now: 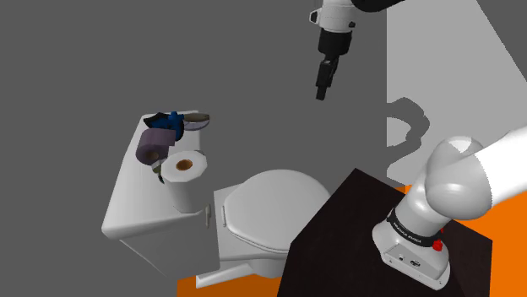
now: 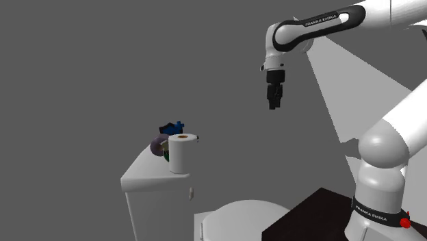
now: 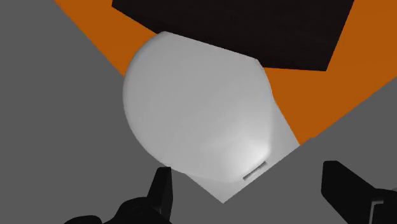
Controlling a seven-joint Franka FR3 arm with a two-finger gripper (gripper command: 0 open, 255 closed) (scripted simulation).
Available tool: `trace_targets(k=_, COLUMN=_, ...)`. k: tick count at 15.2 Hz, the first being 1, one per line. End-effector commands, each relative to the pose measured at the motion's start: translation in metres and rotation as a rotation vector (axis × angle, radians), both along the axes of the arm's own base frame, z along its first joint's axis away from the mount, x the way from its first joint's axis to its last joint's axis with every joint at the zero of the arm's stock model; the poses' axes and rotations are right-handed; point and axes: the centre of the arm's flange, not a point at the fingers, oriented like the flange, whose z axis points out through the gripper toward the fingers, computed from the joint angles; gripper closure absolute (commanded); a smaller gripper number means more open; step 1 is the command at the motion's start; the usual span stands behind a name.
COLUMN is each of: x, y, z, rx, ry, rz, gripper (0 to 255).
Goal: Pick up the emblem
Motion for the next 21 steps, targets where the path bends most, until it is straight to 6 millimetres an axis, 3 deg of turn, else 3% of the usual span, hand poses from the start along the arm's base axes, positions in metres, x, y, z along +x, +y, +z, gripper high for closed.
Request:
trace_targets(k=1, x=0.017, y=0.016, z=-0.009, rx=0.005, ry=-0.008, rz=0.065, gripper=0)
trace_targets(k=11, x=0.088, y=0.112, z=-0.043, rx=0.027, ry=-0.043, rz=0.382, gripper=0)
trace_targets(k=21, x=0.126, y=0.227, z=-0.073, rx=0.049, ry=-0.078, rz=0.698, gripper=0)
